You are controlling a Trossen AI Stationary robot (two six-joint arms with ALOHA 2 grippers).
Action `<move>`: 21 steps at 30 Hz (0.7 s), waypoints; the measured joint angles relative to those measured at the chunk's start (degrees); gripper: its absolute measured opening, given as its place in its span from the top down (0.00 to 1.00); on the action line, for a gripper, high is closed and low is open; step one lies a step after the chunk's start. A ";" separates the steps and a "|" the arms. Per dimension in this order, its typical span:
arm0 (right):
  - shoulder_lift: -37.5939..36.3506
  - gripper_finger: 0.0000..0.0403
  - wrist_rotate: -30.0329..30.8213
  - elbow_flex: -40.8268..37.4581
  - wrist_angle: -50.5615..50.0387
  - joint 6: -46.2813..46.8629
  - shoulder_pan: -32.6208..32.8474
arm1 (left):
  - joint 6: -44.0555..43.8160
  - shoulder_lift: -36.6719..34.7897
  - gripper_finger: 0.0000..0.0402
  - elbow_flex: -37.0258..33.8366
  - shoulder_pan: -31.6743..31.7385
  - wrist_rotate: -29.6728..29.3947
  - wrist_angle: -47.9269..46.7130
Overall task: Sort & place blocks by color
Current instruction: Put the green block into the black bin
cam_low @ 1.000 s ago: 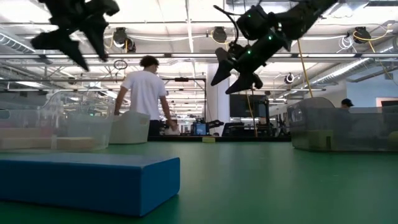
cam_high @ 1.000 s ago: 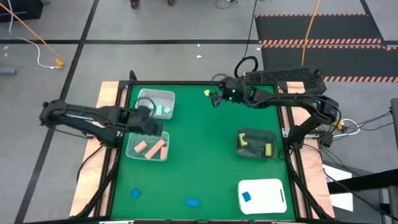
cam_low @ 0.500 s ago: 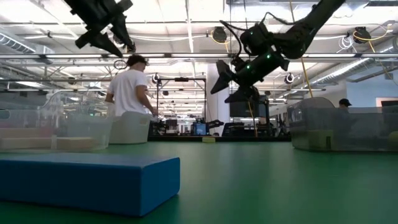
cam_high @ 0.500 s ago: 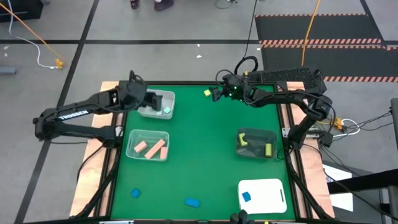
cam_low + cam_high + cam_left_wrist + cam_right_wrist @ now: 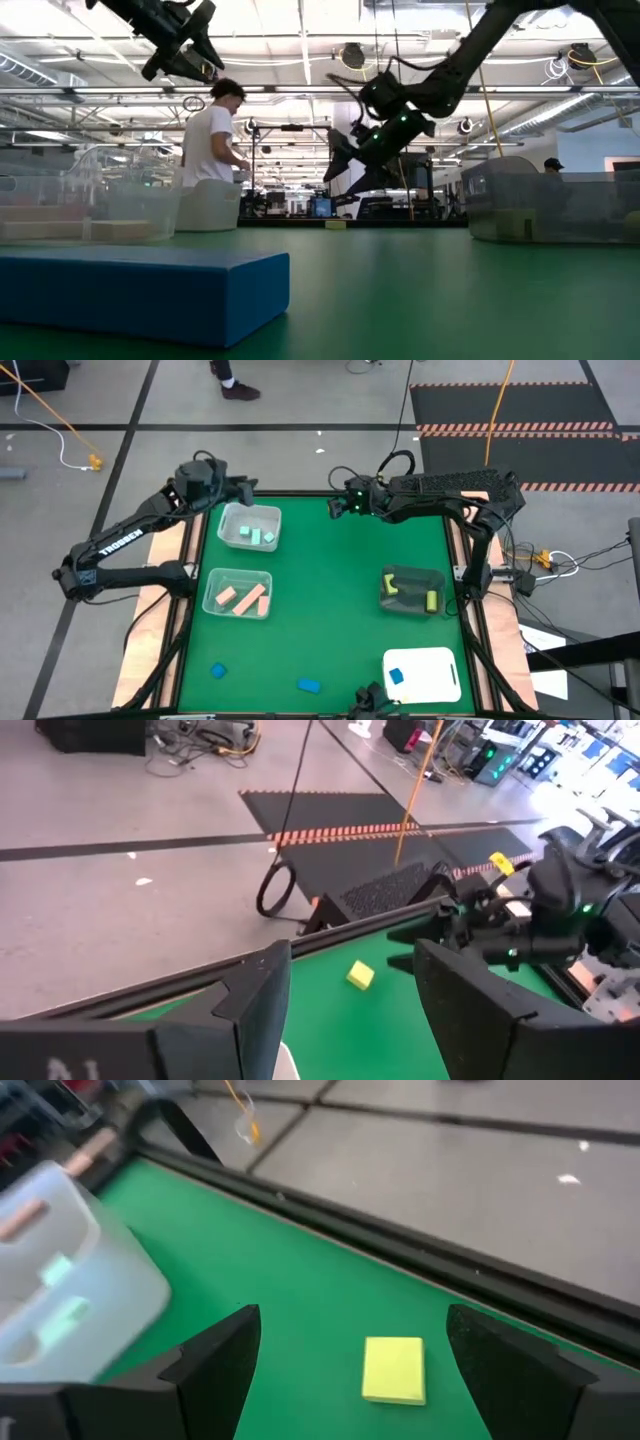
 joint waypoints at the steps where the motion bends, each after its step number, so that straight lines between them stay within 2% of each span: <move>1: 0.83 0.23 0.02 1.36 -2.01 -0.46 -0.07 | -0.01 -0.02 0.47 0.00 1.03 0.97 -0.03; 6: 3.72 0.23 0.24 6.95 -10.01 -2.48 -0.64 | 1.45 0.00 0.47 0.00 4.66 4.31 -0.26; 12: 7.23 0.23 -0.11 12.45 -20.68 -3.19 -1.55 | 2.87 0.02 0.47 -0.02 7.66 5.60 -0.27; 16: 9.05 0.23 -2.82 14.91 -22.73 -4.30 -2.19 | 3.55 0.02 0.47 -0.02 9.07 5.84 -0.27; 21: 11.75 0.23 -2.98 17.52 -22.64 -6.44 -2.21 | 3.47 0.02 0.47 -0.04 10.90 6.02 -0.15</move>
